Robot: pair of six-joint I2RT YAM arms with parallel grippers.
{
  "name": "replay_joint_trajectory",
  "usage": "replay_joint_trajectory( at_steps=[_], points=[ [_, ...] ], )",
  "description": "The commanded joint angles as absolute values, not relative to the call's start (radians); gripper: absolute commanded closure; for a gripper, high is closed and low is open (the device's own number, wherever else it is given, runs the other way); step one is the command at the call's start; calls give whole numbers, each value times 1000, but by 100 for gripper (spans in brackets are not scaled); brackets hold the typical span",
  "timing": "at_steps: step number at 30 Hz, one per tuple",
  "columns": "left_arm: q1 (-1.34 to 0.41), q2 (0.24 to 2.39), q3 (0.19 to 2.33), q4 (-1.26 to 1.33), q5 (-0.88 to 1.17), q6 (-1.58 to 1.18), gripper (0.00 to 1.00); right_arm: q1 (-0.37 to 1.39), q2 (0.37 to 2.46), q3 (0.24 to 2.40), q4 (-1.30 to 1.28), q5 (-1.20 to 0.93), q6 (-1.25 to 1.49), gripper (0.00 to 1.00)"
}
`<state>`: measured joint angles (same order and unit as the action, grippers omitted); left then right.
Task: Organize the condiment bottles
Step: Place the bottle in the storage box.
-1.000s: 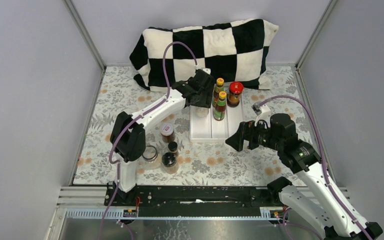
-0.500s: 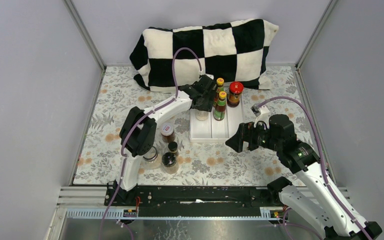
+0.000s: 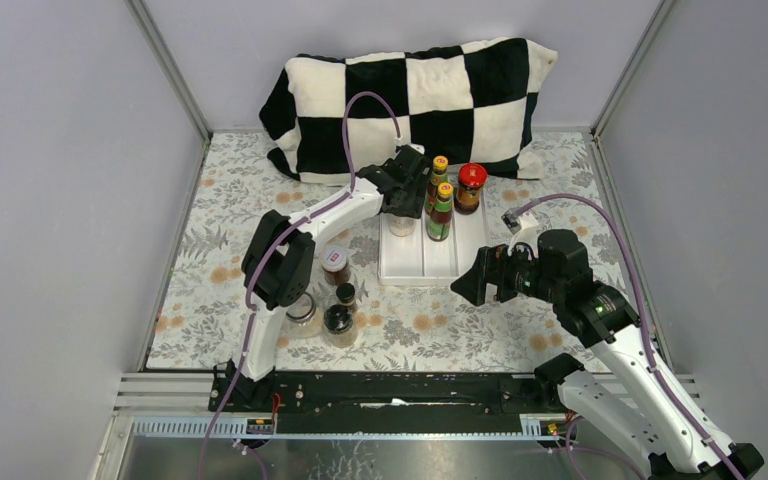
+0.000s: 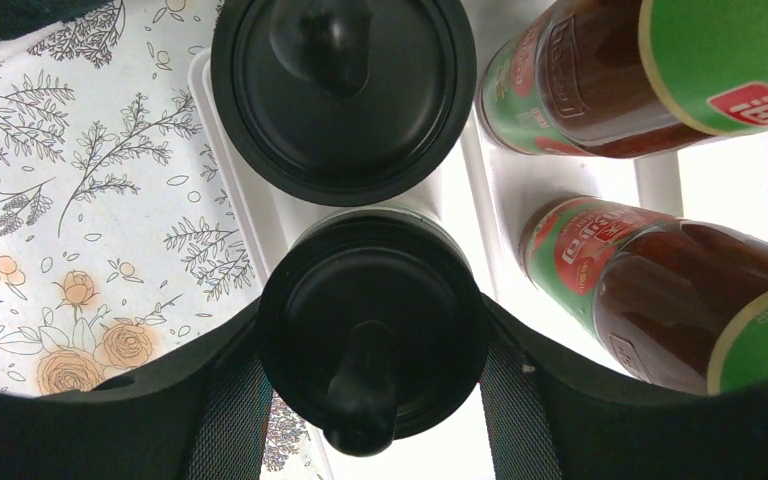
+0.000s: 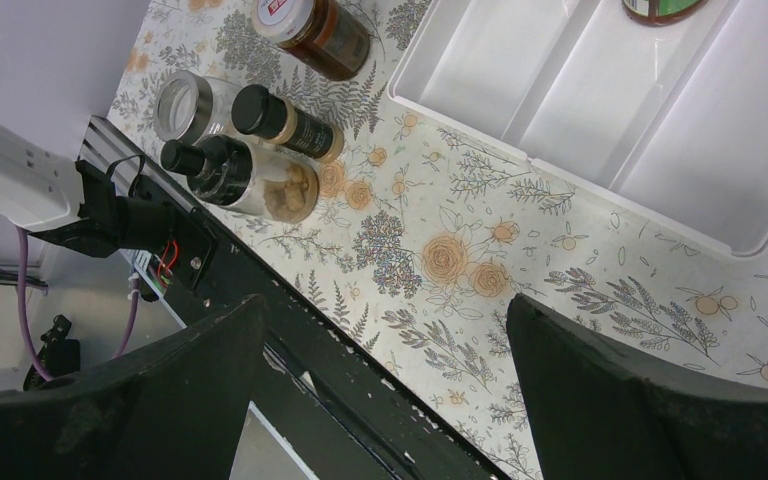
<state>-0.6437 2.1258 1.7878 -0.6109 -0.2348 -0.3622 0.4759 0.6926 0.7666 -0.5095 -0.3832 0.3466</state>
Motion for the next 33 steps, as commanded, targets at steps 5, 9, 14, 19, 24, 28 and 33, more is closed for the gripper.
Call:
replay_joint_trajectory(
  at_steps=[5,9,14,19,24,28,33],
  points=[
    [-635,2133,1822,-544,-204,-346,57,482,680,762,-483,-385,335,4],
    [-634,2127,1816,-550,-184,-350,56,482,680,760,-482,-386,335,4],
    [-635,2127,1821,-560,-163,-355,54,483,681,758,-481,-387,335,4],
    [-638,2114,1807,-567,-153,-360,41,483,681,759,-480,-385,335,4],
    [-641,2096,1797,-577,-154,-356,21,482,682,759,-480,-389,334,4],
    [-641,2082,1794,-587,-150,-352,15,483,681,758,-479,-388,334,4],
    [-642,2060,1798,-637,-158,-359,15,482,680,758,-480,-387,335,4]
  ],
)
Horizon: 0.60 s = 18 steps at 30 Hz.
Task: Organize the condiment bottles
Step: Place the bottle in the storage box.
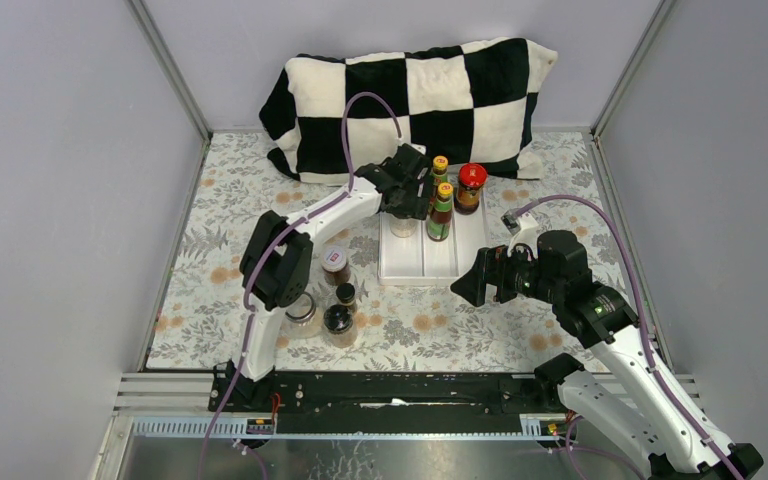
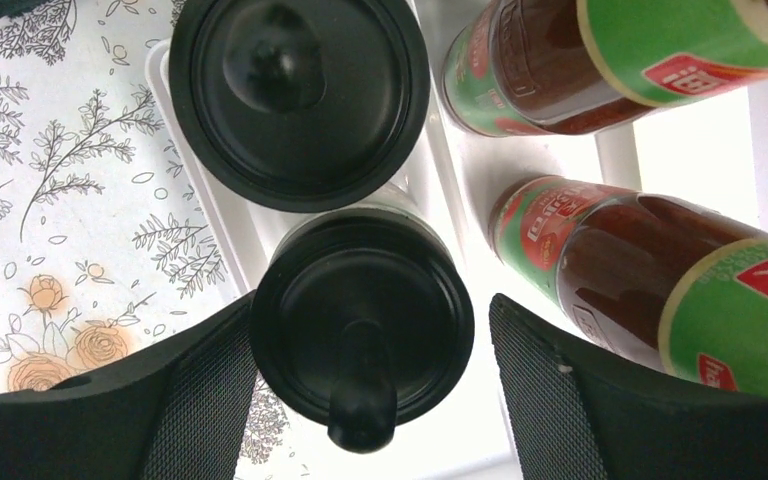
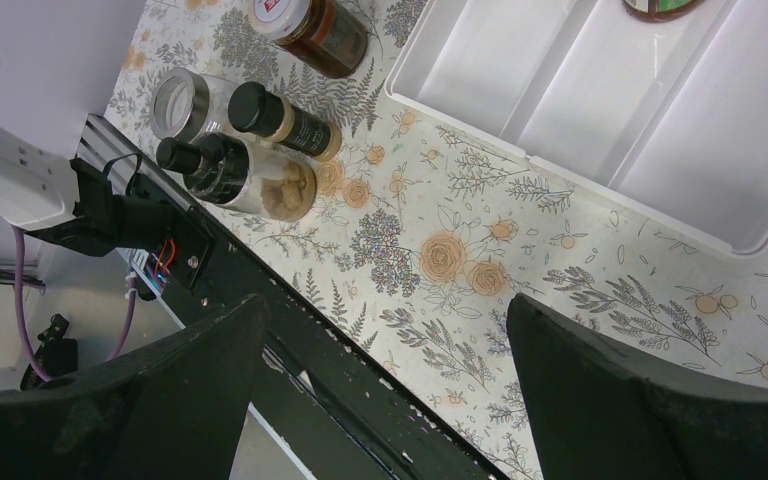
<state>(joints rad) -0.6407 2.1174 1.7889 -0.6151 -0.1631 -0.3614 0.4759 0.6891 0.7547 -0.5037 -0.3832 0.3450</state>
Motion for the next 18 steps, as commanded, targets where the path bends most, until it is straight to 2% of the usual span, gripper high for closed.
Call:
replay_joint_trajectory(
  at_steps=[1,3,4,5,14,18],
  points=[
    [-642,2049,1793,-647,-162,-361,15,483,681,758,-480,-386,334,4],
    [-642,2006,1768,-659,-168,-367,12,482,681,758,-479,-387,335,4],
    [-643,1981,1751,-660,-170,-369,2,482,682,758,-479,-388,334,4],
    [-643,1954,1735,-660,-171,-369,1,482,683,758,-478,-387,334,4],
    [-643,1710,1602,-678,-182,-390,1,483,693,761,-474,-388,336,3],
    [-641,1580,1487,-633,-128,-408,1,483,704,765,-476,-397,336,2]
  ],
)
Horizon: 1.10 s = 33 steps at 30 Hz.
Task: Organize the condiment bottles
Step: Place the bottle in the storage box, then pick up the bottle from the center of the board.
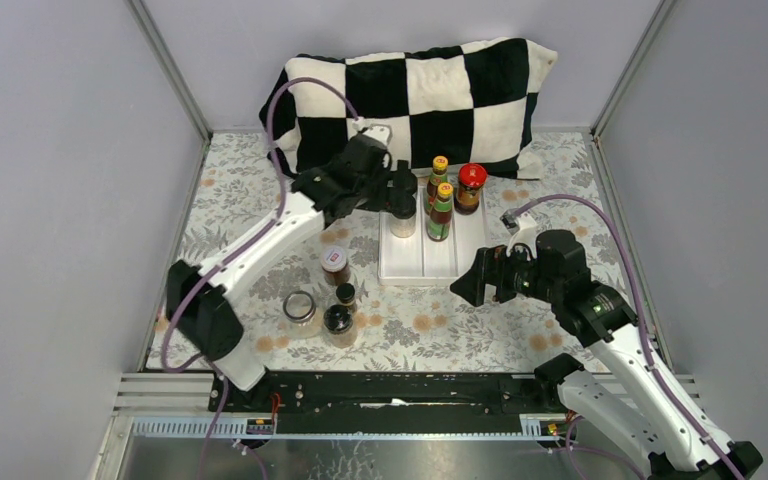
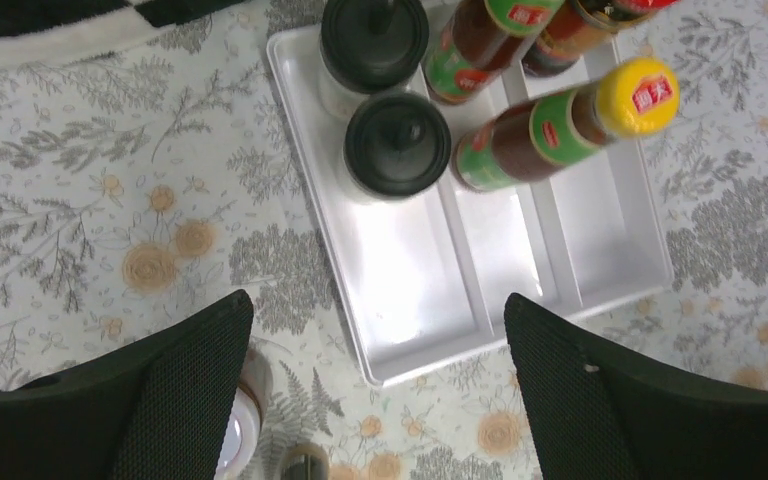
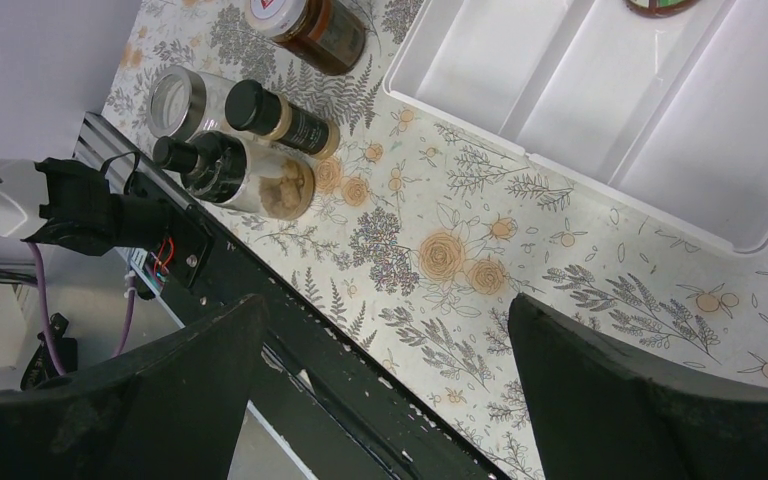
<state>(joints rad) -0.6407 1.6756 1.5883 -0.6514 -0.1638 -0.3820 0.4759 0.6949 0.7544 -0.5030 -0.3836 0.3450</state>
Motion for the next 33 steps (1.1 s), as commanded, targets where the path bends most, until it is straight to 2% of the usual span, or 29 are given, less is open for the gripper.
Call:
replay_joint_trajectory(
  at_steps=[1,8,24,29,33],
  points=[
    [-638,1546,1447,-606,-100,-411,1,482,709,769,-479,-403,336,2],
    [-568,1371,1195,-450,96,-462,1,483,759,861,-566,-442,309,0],
    [-566,1104,1088,-520,14,-481,1,542,941,1059,-531,-514,304,0],
    [-566,1034,1094,-576,-151,-486,1,746,1118,1203,-567,-275,267,1],
    [-566,976,1099,-594,-217,-485,1,840,1256,1305,-566,-115,243,3]
  ],
)
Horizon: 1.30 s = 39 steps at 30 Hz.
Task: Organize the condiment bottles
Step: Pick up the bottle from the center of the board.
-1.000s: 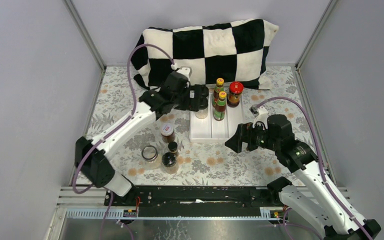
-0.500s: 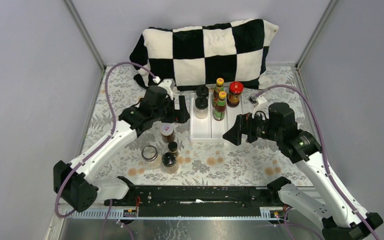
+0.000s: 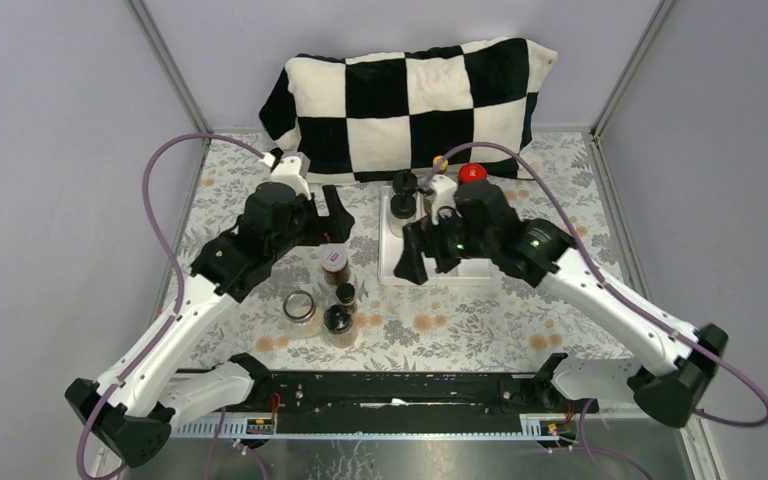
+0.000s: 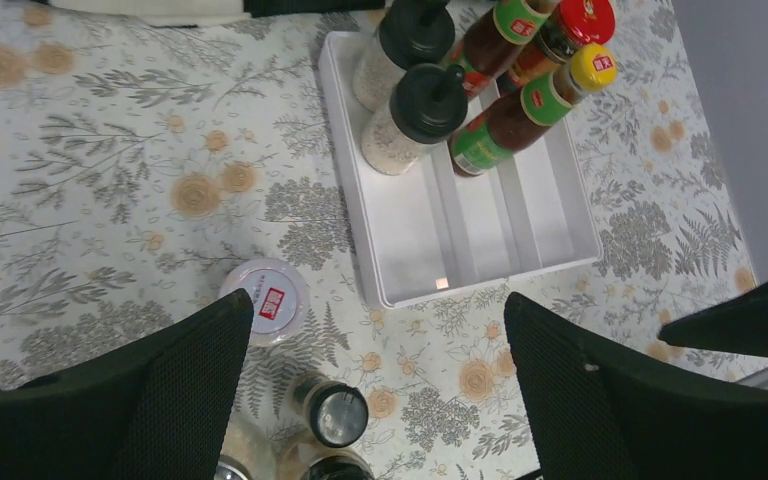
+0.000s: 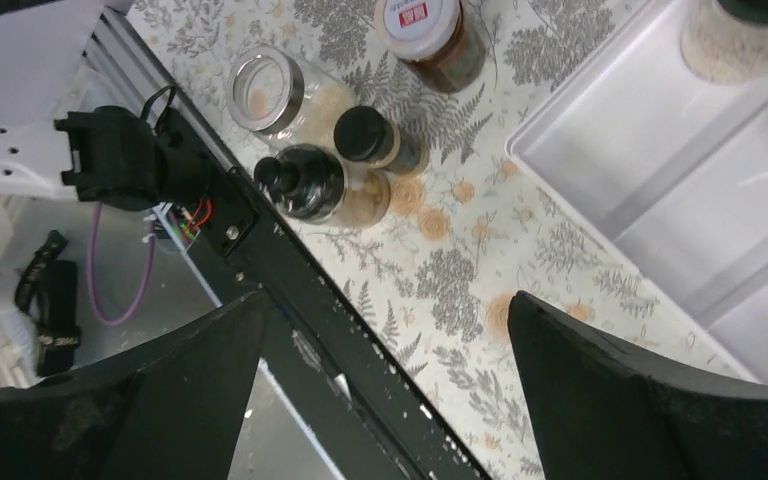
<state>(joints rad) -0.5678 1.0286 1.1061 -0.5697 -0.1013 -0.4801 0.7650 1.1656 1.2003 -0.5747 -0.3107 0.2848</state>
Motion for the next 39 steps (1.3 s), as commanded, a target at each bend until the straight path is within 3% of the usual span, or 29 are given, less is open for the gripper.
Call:
replay_joint_trajectory(
  at_steps=[1,5,12,18,39],
  points=[
    [-567,960,1099,-593,-232,-485,1,852,1284,1317,-562,-76,233,3],
    [-567,890,1085,-571,-260,-488,1,884,1338,1267,-426,-6,168,1],
    [-567,768,1033,-523,-286,-536,1,894,1300,1028,78,2,127,0],
    [-567,731,1015,-531,-284,-558,1,908,1387,1001,258,2,76,0],
    [-567,547,1022,-596,-356,-606,1,1004,1963,1588,-201,-30,14,1]
  ],
)
